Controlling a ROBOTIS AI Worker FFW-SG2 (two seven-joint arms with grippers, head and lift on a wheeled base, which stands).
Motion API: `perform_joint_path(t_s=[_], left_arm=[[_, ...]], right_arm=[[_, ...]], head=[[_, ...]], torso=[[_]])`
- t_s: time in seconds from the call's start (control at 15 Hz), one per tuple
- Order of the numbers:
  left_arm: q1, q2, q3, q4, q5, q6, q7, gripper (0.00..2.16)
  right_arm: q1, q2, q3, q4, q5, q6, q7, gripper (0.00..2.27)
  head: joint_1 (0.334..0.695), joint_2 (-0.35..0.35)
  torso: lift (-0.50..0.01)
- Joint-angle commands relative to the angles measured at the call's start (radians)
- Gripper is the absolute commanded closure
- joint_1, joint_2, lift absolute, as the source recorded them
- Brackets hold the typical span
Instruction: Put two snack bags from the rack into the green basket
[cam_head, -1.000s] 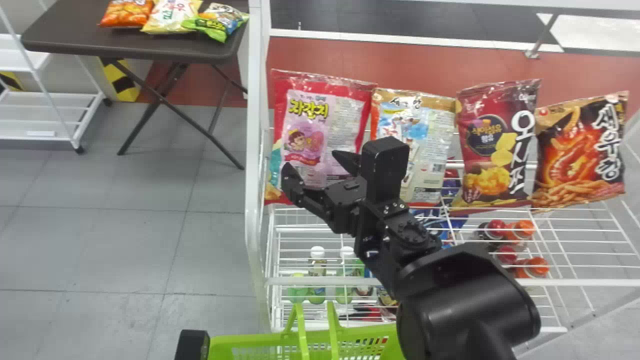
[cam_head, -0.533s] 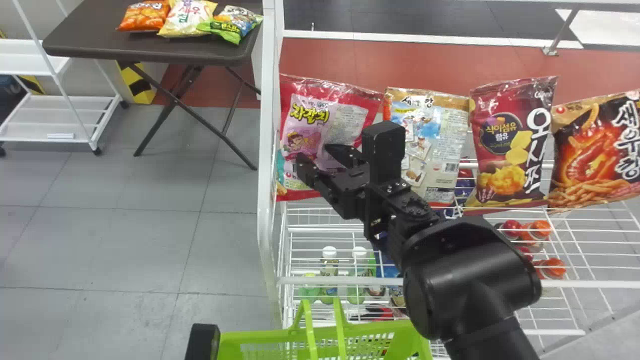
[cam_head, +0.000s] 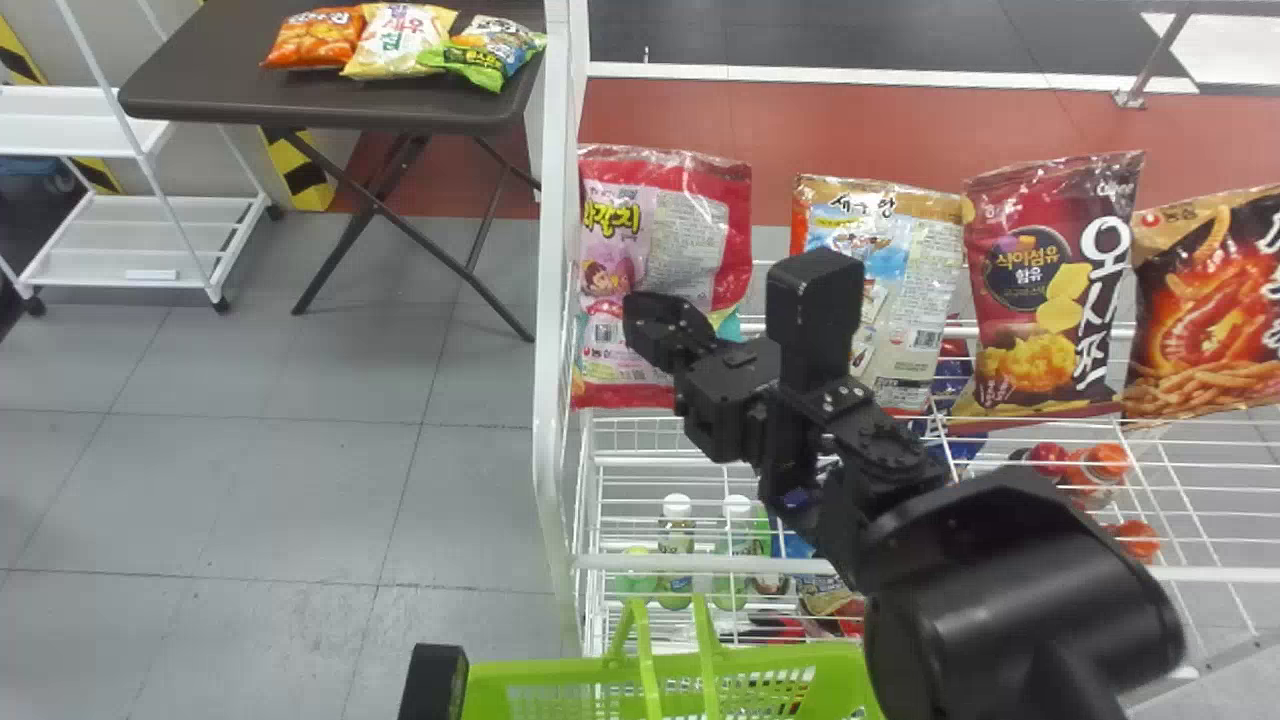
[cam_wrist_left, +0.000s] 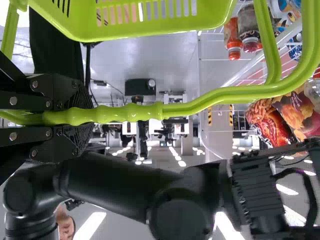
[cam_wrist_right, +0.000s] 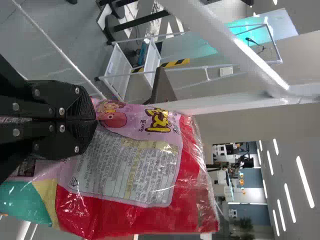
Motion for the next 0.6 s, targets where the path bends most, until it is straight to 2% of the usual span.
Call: perform_joint_path(t_s=[0.0, 0.27, 0.4, 0.53], left_arm=[[0.0, 0.002, -0.003, -0.003, 0.0, 0.001, -0.001, 1.47], [0.003, 0.003, -0.012, -0.006, 0.0, 0.001, -0.006, 1.47], [0.006, -0.001, -0.015, -0.001, 0.0, 0.001, -0.006, 1.47], [0.008, -0.004, -0.03, 0.005, -0.002, 0.001, 0.002, 1.47]], right_arm=[[0.09, -0.06, -0.029, -0.133, -0.063, 0.041, 0.02, 2.25], [0.258, -0.139, -0.161, -0.355, -0.15, 0.136, 0.036, 2.25], [0.339, -0.176, -0.276, -0.446, -0.242, 0.179, 0.062, 2.25], [0.437, -0.207, -0.442, -0.541, -0.394, 0.268, 0.108, 2.25]], head=[[0.695, -0.009], [0.695, -0.057], [0.695, -0.15], [0.695, -0.233]], torso=[[-0.006], [-0.006], [-0.006], [-0.006]])
